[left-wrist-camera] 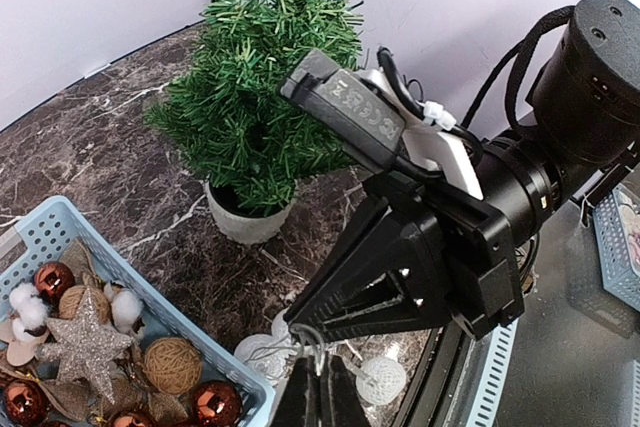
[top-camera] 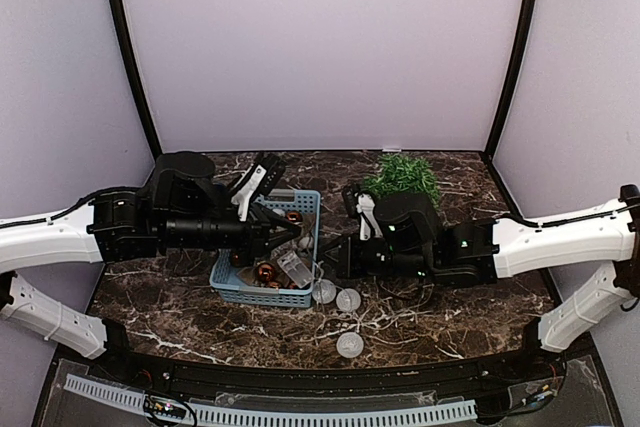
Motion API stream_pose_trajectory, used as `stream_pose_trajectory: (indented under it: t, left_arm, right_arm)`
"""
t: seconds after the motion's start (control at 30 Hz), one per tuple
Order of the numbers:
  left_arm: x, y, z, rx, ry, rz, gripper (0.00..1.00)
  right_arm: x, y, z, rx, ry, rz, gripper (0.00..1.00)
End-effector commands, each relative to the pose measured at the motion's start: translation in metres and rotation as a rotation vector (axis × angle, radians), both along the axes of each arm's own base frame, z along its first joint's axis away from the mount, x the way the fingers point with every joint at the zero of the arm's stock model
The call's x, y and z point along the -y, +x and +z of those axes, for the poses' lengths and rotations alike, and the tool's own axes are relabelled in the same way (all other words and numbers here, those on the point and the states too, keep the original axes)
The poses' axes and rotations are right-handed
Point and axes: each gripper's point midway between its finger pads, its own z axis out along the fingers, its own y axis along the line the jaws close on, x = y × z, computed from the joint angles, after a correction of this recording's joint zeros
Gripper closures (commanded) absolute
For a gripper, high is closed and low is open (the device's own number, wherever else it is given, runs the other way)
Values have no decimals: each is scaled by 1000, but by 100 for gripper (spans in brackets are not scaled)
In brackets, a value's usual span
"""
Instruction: Decorate the small christmas tree
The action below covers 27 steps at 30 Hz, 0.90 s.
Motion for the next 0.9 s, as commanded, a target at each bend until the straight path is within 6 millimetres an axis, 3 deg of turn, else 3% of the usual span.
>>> stream_pose_trajectory:
  t: [0.0,0.33,0.43,0.53,0.7,0.87]
  left_arm:
    - [-7,5,21,18,-32,53,100]
    - [-16,23,10,3,46,173,100]
    - [-10,25,13,4,41,165,100]
    - [-1,25,17,5,13,141,100]
    - [7,30,23,12,-8,144,100]
    - [17,29,26,4,-34,118,100]
  right_arm:
    - [-3,-2,23,21,61,7,99]
    - [3,-19,45,36,101,94,100]
    - [3,-27,50,49,96,133,100]
    - [4,-33,43,48,56,158,100]
    - [-6,-45,45,54,64,206,100]
    - [-13,-46,46,64,60,194,100]
